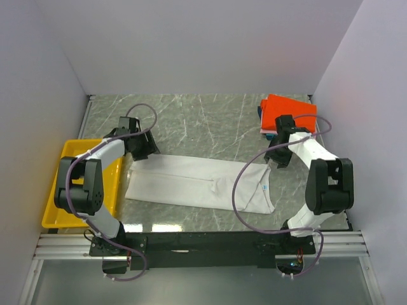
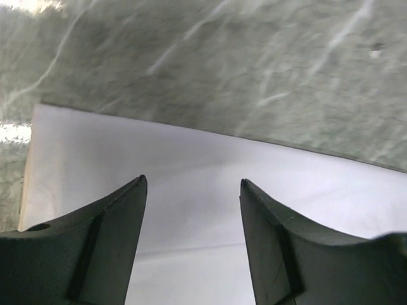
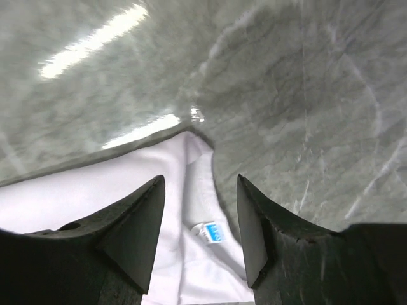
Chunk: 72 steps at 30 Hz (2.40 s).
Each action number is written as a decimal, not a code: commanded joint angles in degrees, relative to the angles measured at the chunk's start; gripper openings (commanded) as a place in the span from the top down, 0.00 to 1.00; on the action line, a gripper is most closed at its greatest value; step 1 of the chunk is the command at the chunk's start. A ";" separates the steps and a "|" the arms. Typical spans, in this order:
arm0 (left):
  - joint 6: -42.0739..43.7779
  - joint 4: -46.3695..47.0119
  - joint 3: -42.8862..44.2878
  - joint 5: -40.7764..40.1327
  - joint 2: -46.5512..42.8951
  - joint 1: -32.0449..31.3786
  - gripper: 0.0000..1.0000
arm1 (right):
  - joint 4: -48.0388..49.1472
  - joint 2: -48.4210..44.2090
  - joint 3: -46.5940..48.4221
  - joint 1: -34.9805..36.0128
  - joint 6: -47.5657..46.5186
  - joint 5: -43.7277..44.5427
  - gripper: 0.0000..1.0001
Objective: Fold and stack the t-shirts
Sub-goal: Fold the tshirt
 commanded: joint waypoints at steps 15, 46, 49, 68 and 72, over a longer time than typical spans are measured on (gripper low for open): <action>2.17 1.19 -4.60 9.83 -5.05 -5.18 0.34 | 2.79 0.02 4.38 17.40 8.43 -12.35 0.44; -8.91 -1.53 -19.47 -0.63 -24.02 -6.50 0.34 | -9.07 41.06 55.16 18.90 6.50 -7.96 0.44; -7.69 -3.02 -18.60 -2.90 -26.22 -6.41 0.33 | -8.64 42.65 59.13 18.81 6.85 -9.89 0.44; -4.69 0.93 -16.48 -7.92 -17.70 -6.41 0.29 | 3.14 16.91 25.40 19.69 9.93 -15.52 0.44; -4.86 1.63 -17.19 -7.49 -16.48 -6.41 0.29 | 4.11 16.63 21.61 19.86 10.19 -15.87 0.45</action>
